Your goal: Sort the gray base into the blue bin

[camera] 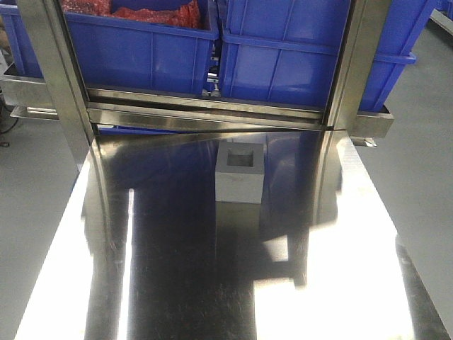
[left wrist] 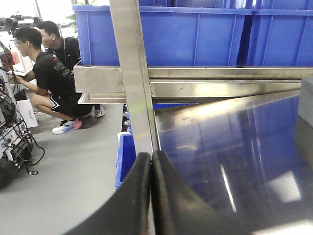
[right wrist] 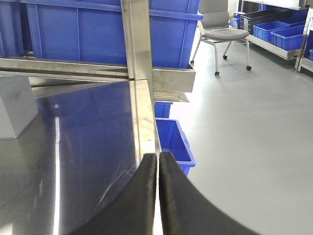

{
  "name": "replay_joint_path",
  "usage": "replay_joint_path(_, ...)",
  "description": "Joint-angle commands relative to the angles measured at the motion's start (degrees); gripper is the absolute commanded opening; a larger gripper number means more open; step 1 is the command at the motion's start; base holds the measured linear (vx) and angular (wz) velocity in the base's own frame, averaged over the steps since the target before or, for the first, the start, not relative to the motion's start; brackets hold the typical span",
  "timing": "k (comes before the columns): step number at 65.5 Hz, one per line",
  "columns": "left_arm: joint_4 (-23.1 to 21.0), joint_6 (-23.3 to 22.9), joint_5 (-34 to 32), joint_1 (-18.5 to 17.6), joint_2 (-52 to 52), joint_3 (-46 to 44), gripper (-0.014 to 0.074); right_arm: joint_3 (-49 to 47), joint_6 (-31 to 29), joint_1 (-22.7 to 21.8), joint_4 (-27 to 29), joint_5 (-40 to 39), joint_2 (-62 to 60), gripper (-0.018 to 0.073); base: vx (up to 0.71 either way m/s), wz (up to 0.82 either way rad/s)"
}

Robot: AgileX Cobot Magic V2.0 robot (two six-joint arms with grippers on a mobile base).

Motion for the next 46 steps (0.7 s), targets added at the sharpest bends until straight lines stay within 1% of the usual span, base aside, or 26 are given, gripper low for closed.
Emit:
replay_joint_path(1, -0.1, -0.54, -4.4, -0.32, -0.54, -1.15, -0.0006, -0.19, -0.35, 0.03, -0.33, -4.7, -0.1, -0.0005, 0.0, 0.0)
replay_joint_path(46, -0.1, -0.54, -4.4, -0.32, -0.54, -1.15, -0.0006, -0.19, -0.35, 0.03, -0.33, -4.7, -0.1, -0.0005, 0.0, 0.0)
